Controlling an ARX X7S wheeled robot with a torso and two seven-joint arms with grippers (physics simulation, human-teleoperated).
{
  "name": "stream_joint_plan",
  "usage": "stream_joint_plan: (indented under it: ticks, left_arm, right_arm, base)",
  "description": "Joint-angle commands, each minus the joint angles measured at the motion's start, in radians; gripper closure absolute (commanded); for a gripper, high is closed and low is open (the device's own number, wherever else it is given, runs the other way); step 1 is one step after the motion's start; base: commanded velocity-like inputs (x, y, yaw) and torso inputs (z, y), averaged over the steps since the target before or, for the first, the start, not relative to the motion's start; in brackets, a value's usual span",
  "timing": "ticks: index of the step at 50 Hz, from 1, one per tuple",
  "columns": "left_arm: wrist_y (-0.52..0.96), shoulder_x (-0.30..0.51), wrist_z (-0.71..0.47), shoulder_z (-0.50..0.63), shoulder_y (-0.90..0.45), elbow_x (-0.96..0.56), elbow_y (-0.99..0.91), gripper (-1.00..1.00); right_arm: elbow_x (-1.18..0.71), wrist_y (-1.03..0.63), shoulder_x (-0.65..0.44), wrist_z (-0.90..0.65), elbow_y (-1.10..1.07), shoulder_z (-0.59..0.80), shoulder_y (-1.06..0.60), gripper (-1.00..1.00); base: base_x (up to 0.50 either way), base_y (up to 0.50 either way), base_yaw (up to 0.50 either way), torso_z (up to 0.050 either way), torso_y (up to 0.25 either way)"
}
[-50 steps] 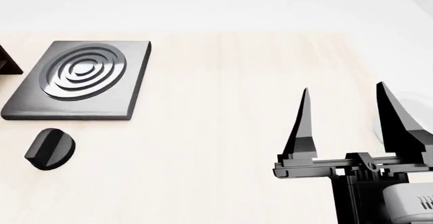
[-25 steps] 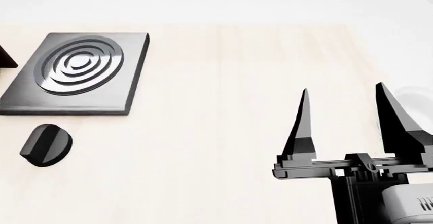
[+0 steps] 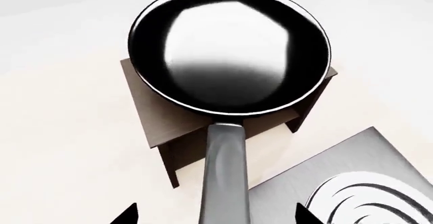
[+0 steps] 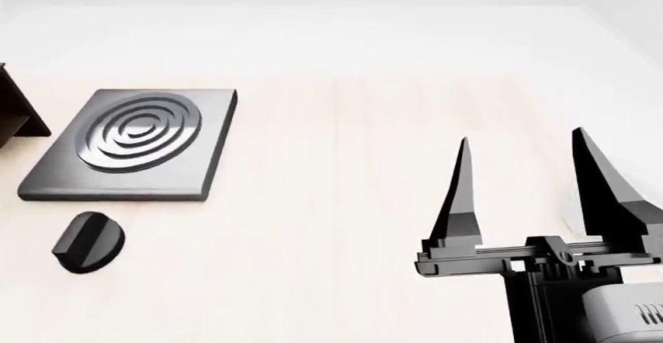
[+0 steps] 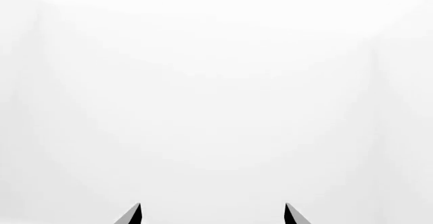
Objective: Put the frying pan on top of the cabinet.
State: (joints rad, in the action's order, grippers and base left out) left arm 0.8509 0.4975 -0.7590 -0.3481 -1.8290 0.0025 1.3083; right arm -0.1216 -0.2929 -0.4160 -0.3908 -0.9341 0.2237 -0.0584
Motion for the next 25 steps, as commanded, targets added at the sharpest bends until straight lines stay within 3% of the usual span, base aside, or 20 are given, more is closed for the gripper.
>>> stream_joint_plan:
  ticks: [1,7,12,13,17,21,25]
  left_arm:
    - [-0.051,-0.022,0.070,0.053,-0.011,0.007,0.000,-1.00]
    - [-0.111,-0.075,0.102,0.130,-0.039,0.024,0.000,-1.00]
    - [-0.164,-0.154,0.273,0.210,-0.072,0.030,0.000,-1.00]
    - [-0.126,-0.184,0.342,0.226,-0.029,0.025,-0.101,-1.00]
    - [0.474,-0.260,0.477,0.177,0.398,-0.110,-0.701,-1.00]
    - [0.719,-0.305,0.552,0.105,0.612,-0.280,-1.301,-1.00]
    - [0.719,-0.213,0.171,0.054,0.787,-0.853,-1.889,-1.00]
  right_arm:
    - [-0.003,-0.002,-0.004,-0.003,-0.001,0.003,-0.003,-1.00]
    - [-0.005,-0.006,-0.005,-0.004,0.003,0.005,-0.009,-1.00]
    - [-0.005,0.002,-0.005,-0.007,0.011,0.005,-0.007,-1.00]
    - [-0.005,0.005,-0.006,-0.008,0.012,0.004,-0.003,-1.00]
    - [-0.006,0.009,-0.008,-0.009,0.021,0.004,0.001,-1.00]
    - [-0.005,0.005,-0.010,-0.008,0.029,0.007,0.000,-1.00]
    - [-0.005,-0.007,-0.011,-0.009,0.033,0.010,-0.006,-1.00]
  base:
    - [0.00,0.00,0.00,0.000,0.250]
    - [0.00,0.00,0.00,0.000,0.042]
    - [0.00,0.00,0.00,0.000,0.000]
    - [0.00,0.00,0.00,0.000,0.000]
    - [0.00,0.00,0.00,0.000,0.000]
    - [0.00,0.00,0.00,0.000,0.000]
    - [0.00,0.00,0.00,0.000,0.000]
